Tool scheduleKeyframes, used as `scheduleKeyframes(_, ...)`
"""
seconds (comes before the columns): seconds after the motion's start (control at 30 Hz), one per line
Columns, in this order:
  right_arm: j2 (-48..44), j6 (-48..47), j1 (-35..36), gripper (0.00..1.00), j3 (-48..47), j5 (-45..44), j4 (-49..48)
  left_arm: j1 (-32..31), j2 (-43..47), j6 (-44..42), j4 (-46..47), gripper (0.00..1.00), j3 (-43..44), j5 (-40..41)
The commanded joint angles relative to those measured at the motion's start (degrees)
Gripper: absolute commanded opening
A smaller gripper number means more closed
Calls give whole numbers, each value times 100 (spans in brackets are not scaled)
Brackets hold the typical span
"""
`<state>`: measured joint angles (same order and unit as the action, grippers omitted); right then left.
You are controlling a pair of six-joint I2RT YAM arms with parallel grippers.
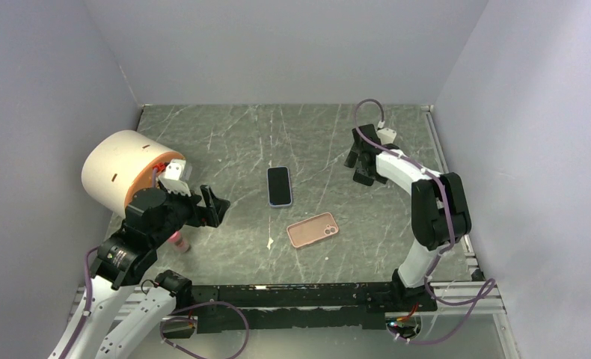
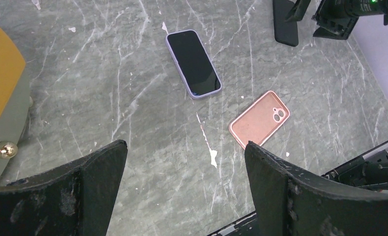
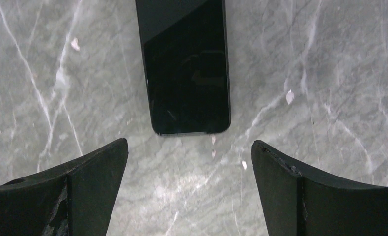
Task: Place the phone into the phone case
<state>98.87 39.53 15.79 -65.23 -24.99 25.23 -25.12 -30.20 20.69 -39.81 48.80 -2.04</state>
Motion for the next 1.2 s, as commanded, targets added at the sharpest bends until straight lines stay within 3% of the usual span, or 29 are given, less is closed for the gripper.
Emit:
scheduleKeyframes(0.0, 280, -81, -185, 99, -448, 22, -313, -10, 36, 15, 126, 94, 168, -86)
scheduleKeyframes(0.77, 1529, -420, -659, 97, -1322, 511, -585, -10, -4, -3, 149, 94, 159, -86)
scheduleKeyframes(1.17, 1828, -478, -674, 88, -1368, 408, -511, -10, -12, -12, 154, 94, 154, -73)
